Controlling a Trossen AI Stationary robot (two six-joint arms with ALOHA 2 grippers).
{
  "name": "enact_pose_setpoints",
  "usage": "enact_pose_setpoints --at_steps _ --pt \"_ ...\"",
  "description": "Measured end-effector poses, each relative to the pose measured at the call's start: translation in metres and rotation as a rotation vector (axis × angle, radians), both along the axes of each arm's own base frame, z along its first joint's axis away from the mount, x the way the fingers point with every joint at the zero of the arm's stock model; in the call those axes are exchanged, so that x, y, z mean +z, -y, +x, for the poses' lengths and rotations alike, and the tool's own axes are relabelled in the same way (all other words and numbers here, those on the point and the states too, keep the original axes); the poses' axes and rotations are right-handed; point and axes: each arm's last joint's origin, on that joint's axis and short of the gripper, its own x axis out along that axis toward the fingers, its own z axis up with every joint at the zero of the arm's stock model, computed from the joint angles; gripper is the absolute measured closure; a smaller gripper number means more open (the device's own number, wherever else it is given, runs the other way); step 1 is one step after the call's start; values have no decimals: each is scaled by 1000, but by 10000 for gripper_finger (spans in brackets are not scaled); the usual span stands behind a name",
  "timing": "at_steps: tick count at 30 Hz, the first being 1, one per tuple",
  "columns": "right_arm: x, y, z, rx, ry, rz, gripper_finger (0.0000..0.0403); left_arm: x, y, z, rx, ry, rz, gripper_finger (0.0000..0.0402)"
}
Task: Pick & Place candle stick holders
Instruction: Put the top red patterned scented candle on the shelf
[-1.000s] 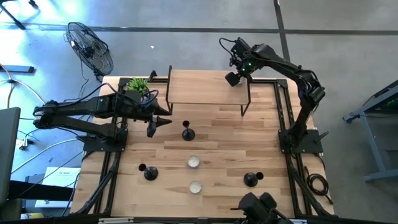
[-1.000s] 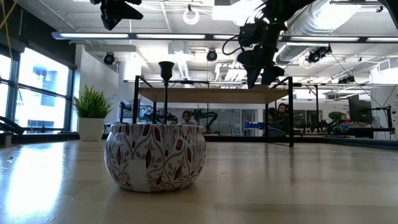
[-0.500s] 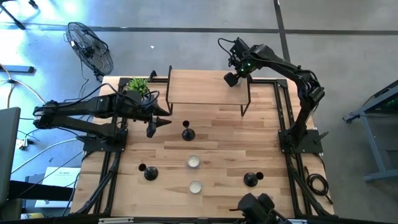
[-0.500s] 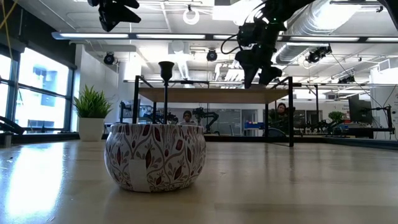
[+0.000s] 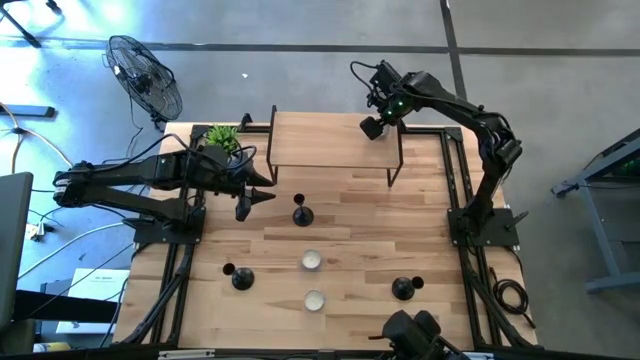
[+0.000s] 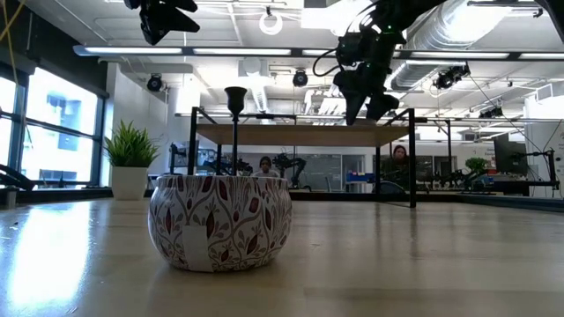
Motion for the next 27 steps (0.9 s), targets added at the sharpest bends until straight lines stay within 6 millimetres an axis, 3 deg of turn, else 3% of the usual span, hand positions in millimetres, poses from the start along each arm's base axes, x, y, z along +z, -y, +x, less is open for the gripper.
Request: enact_pose_setpoints --at_steps 13,18,27 --pt "0 -2 2 94 48 32 90 0 1 0 -29 -4 -15 228" --pt "0 1 -1 -76 -3 4 90 -2 1 -1 -29 -17 -16 228" --pt "0 2 -2 -78 2 12 90 -2 1 -1 -30 -18 -16 228"
